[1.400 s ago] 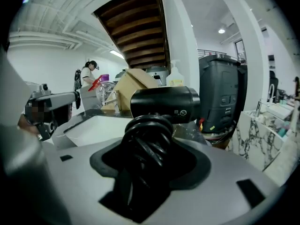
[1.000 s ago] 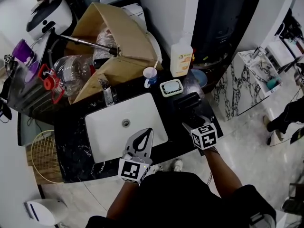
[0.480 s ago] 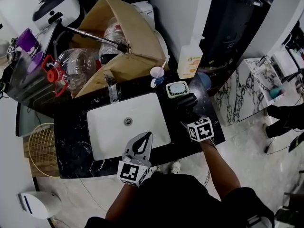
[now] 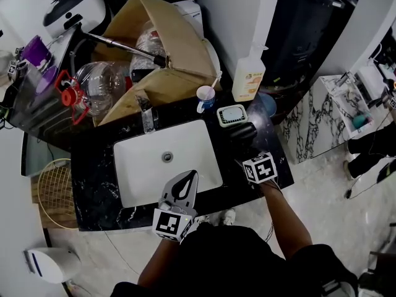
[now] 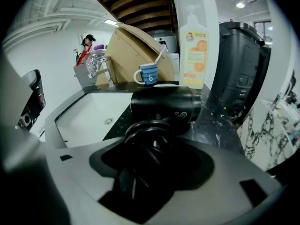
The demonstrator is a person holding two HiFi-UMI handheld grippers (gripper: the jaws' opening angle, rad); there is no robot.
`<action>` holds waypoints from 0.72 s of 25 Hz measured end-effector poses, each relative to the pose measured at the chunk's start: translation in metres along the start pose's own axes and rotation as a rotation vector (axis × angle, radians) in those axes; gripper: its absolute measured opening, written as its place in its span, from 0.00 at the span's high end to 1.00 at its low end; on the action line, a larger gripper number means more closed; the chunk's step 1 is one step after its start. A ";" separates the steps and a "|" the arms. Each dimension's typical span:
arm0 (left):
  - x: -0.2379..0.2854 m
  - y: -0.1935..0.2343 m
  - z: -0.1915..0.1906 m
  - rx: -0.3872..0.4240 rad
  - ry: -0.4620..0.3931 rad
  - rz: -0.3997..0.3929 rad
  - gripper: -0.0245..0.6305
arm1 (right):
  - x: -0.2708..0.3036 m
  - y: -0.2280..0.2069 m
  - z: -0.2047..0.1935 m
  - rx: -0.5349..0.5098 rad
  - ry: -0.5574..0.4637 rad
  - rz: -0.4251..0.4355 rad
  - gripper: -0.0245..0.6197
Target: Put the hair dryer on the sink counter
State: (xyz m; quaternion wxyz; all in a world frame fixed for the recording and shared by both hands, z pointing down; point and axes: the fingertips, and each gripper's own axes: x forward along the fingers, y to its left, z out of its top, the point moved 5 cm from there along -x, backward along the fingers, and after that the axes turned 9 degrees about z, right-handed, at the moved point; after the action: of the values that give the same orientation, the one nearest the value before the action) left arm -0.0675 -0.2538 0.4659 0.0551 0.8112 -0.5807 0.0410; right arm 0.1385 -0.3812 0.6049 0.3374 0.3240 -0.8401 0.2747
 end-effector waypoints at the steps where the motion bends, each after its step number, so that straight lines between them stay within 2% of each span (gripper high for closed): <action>1: 0.001 -0.001 0.000 0.000 -0.014 -0.003 0.97 | -0.002 0.001 0.001 -0.008 -0.016 -0.003 0.54; 6: 0.003 -0.008 0.005 0.006 -0.010 -0.017 0.97 | -0.032 0.010 0.012 -0.036 -0.110 -0.004 0.50; 10: 0.004 -0.006 0.006 0.017 -0.021 -0.011 0.97 | -0.073 0.023 0.030 -0.075 -0.238 -0.018 0.50; 14: 0.002 -0.006 0.010 0.018 0.020 -0.006 0.97 | -0.104 0.045 0.045 -0.195 -0.360 -0.025 0.50; 18: 0.002 -0.005 0.012 0.024 0.002 -0.005 0.97 | -0.127 0.069 0.053 -0.283 -0.456 -0.042 0.50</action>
State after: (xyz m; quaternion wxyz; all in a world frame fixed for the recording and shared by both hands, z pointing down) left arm -0.0622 -0.2560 0.4539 0.0461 0.8133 -0.5780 0.0485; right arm 0.1388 -0.3274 0.4603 0.1868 0.3444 -0.9176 0.0675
